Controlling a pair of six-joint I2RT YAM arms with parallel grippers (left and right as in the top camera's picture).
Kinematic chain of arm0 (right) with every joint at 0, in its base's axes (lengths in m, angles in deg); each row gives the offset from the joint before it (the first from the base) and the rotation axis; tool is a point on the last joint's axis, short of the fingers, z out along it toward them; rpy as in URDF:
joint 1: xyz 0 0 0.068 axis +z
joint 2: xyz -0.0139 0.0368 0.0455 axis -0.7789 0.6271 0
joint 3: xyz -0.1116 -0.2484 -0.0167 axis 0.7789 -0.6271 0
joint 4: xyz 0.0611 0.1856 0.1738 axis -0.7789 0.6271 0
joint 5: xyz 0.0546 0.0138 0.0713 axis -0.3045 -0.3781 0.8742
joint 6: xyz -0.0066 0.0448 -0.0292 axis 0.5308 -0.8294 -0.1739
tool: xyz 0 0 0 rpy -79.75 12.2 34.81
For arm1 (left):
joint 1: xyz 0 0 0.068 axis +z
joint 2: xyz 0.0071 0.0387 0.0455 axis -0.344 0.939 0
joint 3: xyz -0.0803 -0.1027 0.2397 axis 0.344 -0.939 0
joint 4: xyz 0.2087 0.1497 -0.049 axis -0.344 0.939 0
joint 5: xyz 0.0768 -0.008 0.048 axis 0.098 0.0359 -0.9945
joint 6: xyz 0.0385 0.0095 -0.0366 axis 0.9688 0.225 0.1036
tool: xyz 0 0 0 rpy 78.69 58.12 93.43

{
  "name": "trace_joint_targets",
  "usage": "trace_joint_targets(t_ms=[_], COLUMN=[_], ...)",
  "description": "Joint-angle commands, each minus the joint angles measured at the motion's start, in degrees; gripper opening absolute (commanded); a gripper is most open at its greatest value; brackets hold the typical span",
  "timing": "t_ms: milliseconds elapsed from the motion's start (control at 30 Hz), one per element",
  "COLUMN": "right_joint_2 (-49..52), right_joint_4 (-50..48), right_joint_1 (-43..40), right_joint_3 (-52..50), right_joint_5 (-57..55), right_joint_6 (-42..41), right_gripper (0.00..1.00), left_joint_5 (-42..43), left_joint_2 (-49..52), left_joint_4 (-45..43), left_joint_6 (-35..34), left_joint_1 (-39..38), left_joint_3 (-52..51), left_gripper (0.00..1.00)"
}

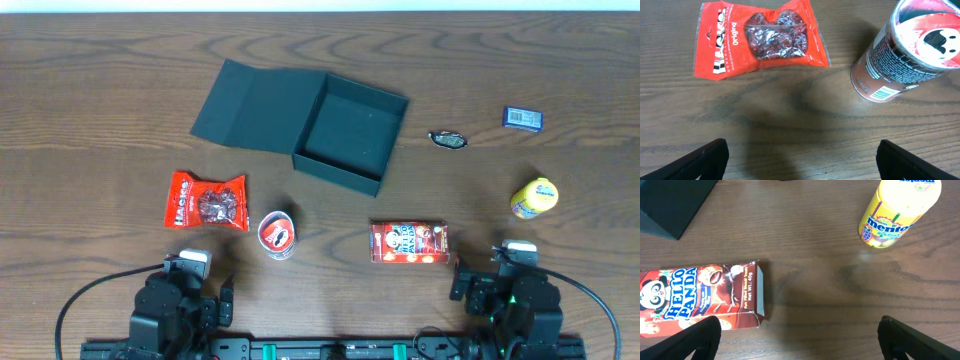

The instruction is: Pack container

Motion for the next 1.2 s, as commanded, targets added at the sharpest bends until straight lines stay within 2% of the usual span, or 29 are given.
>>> trace_joint_targets(t_ms=[0,767,1033,1167], right_joint_2=[-0.3,-0.3,-0.3,-0.3], right_joint_4=[0.2,0.2,-0.2,-4.9], right_joint_1=[0.2,0.2,0.2,0.2], right_joint_3=[-0.1,-0.1,-0.1,-0.1], right_joint_5=[0.4,0.4,0.4,1.7], right_joint_6=[0.5,0.5,0.5,-2.8], right_gripper=[0.99,0.99,0.99,0.99], left_joint_5=[0.8,0.2,2.3,2.4], left_joint_2=[-0.5,-0.5,-0.5,-0.5], left_joint_4=[1.2,1.1,-10.1,-10.6], left_joint_6=[0.8,0.9,0.2,0.2], left_joint_1=[0.2,0.2,0.2,0.2], left_joint_3=[-1.7,-1.7,-1.7,-1.7], left_gripper=[0.95,0.95,0.95,0.95])
